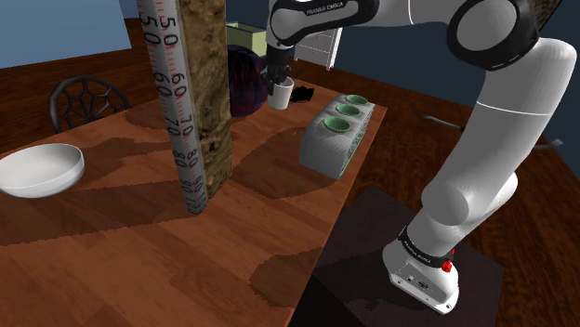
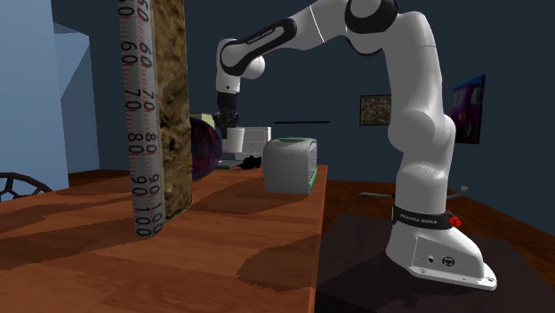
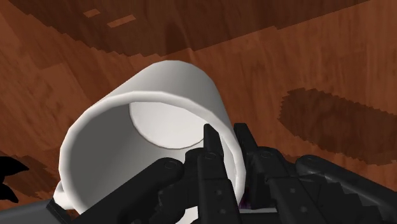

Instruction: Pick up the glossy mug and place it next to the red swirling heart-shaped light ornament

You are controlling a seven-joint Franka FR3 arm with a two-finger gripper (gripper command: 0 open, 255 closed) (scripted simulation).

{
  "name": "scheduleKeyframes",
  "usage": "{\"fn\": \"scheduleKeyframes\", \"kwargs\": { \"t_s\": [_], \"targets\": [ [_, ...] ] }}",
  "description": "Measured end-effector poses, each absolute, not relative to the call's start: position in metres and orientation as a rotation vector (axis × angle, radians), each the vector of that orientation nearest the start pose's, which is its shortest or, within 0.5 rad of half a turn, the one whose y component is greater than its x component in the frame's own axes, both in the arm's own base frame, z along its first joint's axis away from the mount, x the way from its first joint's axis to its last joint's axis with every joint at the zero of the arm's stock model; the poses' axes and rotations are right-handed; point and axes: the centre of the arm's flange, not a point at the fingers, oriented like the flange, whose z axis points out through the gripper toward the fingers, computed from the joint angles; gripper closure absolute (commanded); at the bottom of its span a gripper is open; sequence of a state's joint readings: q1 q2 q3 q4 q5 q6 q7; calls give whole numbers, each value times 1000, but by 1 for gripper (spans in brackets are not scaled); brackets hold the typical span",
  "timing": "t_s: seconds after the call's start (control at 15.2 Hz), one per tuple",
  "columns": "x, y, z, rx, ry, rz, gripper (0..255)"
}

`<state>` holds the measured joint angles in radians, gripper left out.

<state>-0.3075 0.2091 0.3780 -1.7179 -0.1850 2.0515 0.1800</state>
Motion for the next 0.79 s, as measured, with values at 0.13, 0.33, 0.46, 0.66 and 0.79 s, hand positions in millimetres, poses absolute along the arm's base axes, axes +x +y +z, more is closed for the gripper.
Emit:
{"fn": "scheduleKeyframes", "kwargs": {
  "t_s": [0.13, 0.33, 0.46, 0.66, 0.79],
  "targets": [
    [633, 19, 471, -3207, 78, -243, 255],
    [633, 19, 455, -3207, 77, -243, 255],
    [634, 18, 445, -3207, 77, -243, 255],
    [633, 19, 430, -3207, 77, -243, 255],
    [633, 19, 420, -3207, 77, -243, 255]
  ]
}}
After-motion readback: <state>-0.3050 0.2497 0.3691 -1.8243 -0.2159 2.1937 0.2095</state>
